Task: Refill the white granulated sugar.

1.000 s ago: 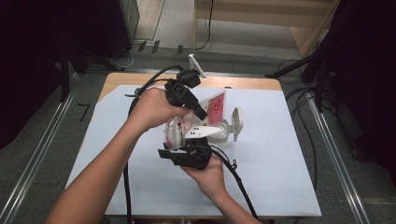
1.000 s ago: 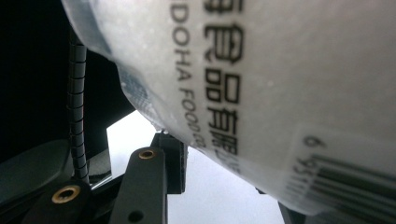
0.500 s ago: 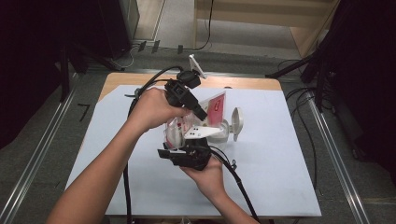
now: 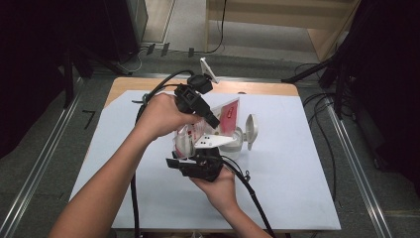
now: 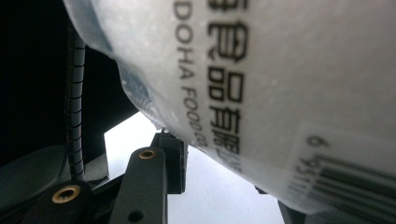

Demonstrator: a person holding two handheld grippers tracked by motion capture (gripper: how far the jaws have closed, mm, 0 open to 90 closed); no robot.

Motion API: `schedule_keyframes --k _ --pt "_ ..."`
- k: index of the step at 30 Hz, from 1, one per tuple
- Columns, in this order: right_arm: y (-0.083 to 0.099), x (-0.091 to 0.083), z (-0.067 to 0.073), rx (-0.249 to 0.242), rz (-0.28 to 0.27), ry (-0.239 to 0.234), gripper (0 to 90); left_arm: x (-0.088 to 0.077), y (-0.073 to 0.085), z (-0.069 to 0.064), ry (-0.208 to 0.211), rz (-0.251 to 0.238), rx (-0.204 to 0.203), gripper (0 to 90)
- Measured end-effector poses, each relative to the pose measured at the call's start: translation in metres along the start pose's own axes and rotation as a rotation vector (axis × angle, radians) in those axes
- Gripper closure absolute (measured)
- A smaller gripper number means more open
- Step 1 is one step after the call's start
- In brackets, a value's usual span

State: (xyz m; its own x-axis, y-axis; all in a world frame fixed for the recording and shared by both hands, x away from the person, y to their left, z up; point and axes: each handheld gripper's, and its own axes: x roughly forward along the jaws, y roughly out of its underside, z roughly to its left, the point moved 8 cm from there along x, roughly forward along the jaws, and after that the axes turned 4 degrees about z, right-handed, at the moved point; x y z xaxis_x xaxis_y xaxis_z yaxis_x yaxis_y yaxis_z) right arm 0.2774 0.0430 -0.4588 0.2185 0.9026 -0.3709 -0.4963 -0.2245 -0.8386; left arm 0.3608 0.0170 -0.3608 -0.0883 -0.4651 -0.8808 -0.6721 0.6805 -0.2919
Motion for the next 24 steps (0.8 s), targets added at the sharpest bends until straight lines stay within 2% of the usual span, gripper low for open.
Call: schedule_keyframes --k 24 --pt "-0.0015 -0.0009 0.0025 -0.005 -0.005 -0.006 66.2 -0.0024 -0.0011 -0.0027 0.0 0.001 0.007 73.9"
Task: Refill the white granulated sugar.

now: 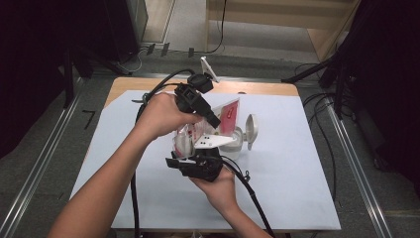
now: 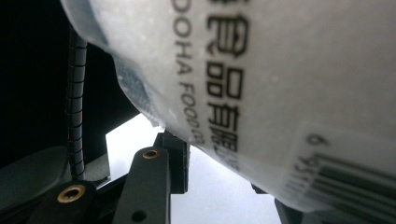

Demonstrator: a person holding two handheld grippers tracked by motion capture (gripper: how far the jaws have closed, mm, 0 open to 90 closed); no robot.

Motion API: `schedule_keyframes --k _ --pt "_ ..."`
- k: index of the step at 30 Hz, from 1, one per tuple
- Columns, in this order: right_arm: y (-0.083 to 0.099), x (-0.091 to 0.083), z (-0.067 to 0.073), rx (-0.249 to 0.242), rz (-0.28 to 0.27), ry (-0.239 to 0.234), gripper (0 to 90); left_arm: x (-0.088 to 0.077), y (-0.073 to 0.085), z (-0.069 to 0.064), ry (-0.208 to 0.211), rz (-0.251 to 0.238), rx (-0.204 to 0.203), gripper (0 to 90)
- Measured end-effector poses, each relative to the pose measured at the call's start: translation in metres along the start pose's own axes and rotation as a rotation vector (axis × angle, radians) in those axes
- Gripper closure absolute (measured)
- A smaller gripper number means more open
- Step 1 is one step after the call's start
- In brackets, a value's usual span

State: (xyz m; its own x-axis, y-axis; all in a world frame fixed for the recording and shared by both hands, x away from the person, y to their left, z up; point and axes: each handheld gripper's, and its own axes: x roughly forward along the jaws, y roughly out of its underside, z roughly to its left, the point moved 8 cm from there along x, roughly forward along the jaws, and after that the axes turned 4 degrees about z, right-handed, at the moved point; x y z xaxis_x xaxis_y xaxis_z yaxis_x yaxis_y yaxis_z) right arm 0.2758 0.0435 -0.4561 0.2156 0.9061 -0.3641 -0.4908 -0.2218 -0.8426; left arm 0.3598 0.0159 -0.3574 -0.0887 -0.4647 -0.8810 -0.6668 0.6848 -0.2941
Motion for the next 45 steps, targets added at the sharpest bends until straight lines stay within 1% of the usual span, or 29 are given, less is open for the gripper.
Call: schedule_keyframes --k 12,16,21,33,35,40,43,44,45 --pt "-0.0019 -0.0011 0.0013 -0.005 -0.002 -0.002 66.2 -0.0018 -0.0017 -0.0011 -0.003 -0.002 -0.002 73.3" --pt "-0.0025 -0.0016 0.0016 -0.007 0.0 -0.001 66.2 -0.003 -0.002 -0.0006 0.006 -0.003 -0.001 72.9" --pt "-0.002 -0.0017 0.0012 -0.018 0.008 0.007 66.5 -0.0028 -0.0021 -0.0001 0.003 -0.008 0.001 72.8" --pt "-0.0027 -0.0014 0.0018 -0.017 0.011 0.006 66.7 -0.0027 -0.0034 0.0006 -0.004 -0.01 -0.005 73.3" --pt "-0.0026 -0.0015 0.0018 -0.018 0.012 0.007 66.7 -0.0029 -0.003 0.0007 -0.003 -0.009 0.001 73.2" --pt "-0.0014 -0.0013 0.0031 -0.02 0.02 0.003 66.9 -0.0028 -0.0008 0.0009 0.0 -0.01 -0.003 73.0" --pt "0.0005 -0.0016 0.003 -0.037 0.038 0.0 67.7 -0.0022 0.0016 0.001 0.008 -0.016 -0.005 72.7" --pt "0.0019 -0.0021 0.0028 -0.053 0.052 0.002 68.2 -0.0019 0.0022 0.001 0.013 -0.018 -0.015 72.2" --pt "0.0027 -0.0022 0.0023 -0.066 0.06 0.005 68.5 -0.002 0.0029 0.0015 0.016 -0.024 -0.014 72.1"
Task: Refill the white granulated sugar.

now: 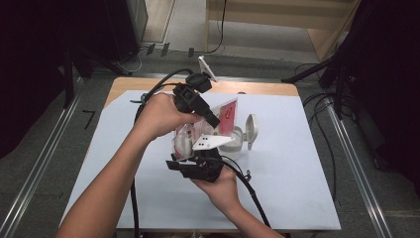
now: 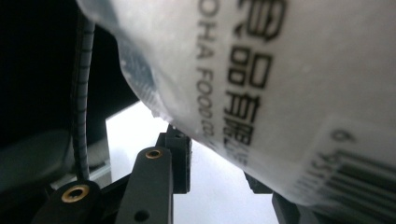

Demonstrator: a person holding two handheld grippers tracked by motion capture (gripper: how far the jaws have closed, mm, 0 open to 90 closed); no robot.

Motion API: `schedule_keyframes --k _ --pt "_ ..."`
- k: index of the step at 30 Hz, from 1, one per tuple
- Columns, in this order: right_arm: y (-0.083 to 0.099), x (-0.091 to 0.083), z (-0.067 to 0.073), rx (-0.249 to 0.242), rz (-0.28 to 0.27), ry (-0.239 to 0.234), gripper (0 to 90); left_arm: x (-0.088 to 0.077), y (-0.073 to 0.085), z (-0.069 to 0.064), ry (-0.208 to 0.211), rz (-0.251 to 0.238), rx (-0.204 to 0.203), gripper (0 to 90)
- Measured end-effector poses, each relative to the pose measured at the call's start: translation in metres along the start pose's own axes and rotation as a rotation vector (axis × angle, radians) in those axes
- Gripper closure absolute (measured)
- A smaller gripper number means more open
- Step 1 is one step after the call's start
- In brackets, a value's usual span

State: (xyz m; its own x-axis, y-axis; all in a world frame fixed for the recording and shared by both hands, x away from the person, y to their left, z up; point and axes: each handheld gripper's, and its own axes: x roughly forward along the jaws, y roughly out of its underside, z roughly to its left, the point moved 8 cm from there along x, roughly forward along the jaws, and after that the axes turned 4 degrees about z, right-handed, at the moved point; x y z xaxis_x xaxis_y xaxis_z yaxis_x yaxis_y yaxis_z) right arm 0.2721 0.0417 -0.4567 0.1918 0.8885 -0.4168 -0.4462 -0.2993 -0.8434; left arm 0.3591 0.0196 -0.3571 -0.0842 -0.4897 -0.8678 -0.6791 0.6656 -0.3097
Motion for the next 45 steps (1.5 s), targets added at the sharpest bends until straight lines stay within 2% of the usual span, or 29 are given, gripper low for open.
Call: schedule_keyframes --k 3,9,21,27,32,41,45 --pt "0.002 -0.0002 0.0007 -0.02 0.024 -0.003 68.0 -0.0001 0.0015 0.0002 0.007 -0.013 -0.008 72.1" --pt "0.0017 0.0008 -0.0003 -0.031 0.031 0.0 68.2 -0.0006 0.0018 0.0023 0.015 -0.015 -0.006 72.1" --pt "0.0043 -0.0015 -0.0006 -0.047 0.045 -0.001 68.2 0.0006 0.0022 -0.0039 -0.015 -0.019 0.008 71.3" --pt "0.0056 -0.0036 -0.0029 -0.047 0.061 -0.001 67.9 0.0026 0.0012 -0.0029 -0.008 -0.016 0.007 71.2" --pt "0.0071 -0.0053 -0.0046 -0.047 0.072 -0.002 67.9 0.0046 0.0 -0.0027 0.001 -0.032 -0.006 70.8" --pt "0.0059 -0.004 -0.0034 -0.04 0.06 -0.008 67.6 0.0029 0.0016 -0.0026 -0.002 -0.022 -0.003 70.9" --pt "0.0069 -0.0062 -0.0036 -0.048 0.071 -0.007 68.2 0.0037 0.0002 -0.0016 0.02 -0.033 -0.014 71.3"
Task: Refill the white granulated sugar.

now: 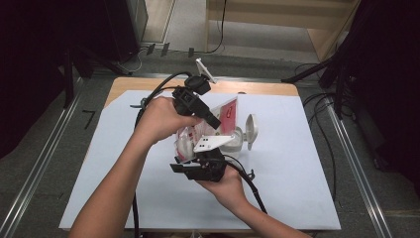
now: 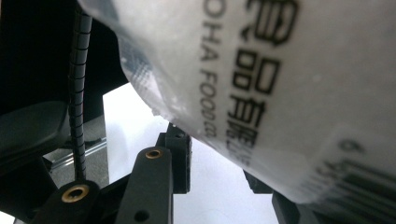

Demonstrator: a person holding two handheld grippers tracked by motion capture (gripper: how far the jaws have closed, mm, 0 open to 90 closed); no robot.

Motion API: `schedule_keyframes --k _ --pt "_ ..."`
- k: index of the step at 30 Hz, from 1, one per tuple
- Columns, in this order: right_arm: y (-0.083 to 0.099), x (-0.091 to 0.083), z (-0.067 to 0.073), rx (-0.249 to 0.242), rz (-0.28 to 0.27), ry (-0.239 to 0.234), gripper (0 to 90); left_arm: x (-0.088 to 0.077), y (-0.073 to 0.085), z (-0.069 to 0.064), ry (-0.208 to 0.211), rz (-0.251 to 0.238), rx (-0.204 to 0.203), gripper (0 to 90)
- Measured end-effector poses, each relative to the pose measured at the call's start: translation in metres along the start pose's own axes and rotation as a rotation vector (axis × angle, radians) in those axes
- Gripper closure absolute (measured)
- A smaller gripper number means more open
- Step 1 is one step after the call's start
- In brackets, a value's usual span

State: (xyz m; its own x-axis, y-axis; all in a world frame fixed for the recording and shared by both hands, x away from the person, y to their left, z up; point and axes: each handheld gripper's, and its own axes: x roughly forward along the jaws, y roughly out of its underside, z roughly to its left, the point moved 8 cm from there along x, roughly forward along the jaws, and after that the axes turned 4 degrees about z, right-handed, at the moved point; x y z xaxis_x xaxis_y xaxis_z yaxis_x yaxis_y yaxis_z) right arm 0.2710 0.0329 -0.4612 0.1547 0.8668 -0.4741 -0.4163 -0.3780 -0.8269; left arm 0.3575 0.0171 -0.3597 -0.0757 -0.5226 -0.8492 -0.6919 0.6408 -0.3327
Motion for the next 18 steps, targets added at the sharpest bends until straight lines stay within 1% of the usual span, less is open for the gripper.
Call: schedule_keyframes --k 4,5,6,10,13,14,18 --pt "-0.001 -0.001 0.0 0.001 -0.003 0.007 68.8 0.0 -0.003 -0.001 -0.001 0.014 -0.006 71.6" --pt "-0.002 -0.001 -0.001 0.007 -0.009 0.009 68.8 0.0 -0.004 -0.001 -0.005 0.026 0.0 71.6" --pt "-0.003 -0.001 -0.001 0.014 -0.016 0.006 68.8 0.0 -0.005 -0.001 -0.009 0.034 -0.002 71.6" --pt "-0.008 -0.003 -0.001 0.037 -0.048 0.001 68.4 -0.002 -0.009 -0.003 -0.025 0.047 -0.002 71.3" --pt "-0.012 -0.002 0.0 0.049 -0.067 0.003 68.1 -0.004 -0.009 -0.004 -0.028 0.055 0.001 71.4" --pt "-0.012 -0.002 0.0 0.05 -0.069 0.003 68.1 -0.004 -0.01 -0.004 -0.026 0.059 -0.007 71.4" --pt "-0.014 0.001 0.001 0.076 -0.096 -0.002 68.0 -0.003 -0.01 -0.003 -0.03 0.068 -0.006 71.5"
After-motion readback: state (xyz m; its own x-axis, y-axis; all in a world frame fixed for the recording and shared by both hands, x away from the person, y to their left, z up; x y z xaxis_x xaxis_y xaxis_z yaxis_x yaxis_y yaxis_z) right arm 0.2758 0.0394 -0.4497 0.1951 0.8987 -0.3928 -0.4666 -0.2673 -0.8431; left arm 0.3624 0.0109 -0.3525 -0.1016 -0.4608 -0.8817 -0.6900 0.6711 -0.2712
